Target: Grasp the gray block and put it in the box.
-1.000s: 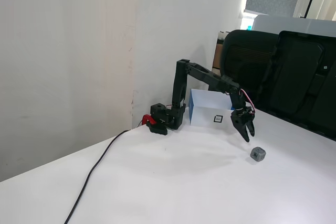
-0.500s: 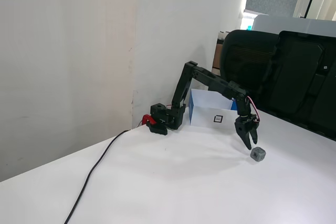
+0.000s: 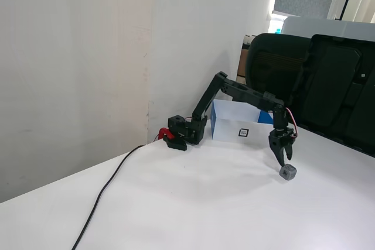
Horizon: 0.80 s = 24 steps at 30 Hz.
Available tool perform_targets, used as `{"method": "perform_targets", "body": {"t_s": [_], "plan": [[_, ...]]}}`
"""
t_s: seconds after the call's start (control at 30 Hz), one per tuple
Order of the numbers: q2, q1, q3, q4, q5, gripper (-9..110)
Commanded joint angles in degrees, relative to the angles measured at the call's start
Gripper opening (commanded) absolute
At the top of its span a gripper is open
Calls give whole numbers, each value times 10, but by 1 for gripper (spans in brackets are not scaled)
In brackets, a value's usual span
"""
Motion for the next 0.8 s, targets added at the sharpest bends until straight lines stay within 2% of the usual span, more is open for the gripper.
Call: {"method": "perform_targets", "body": {"t_s": [0.0, 0.77], "plan": [[2, -6, -62, 6, 6, 20], [-84, -24, -194, 78, 16, 23]]}}
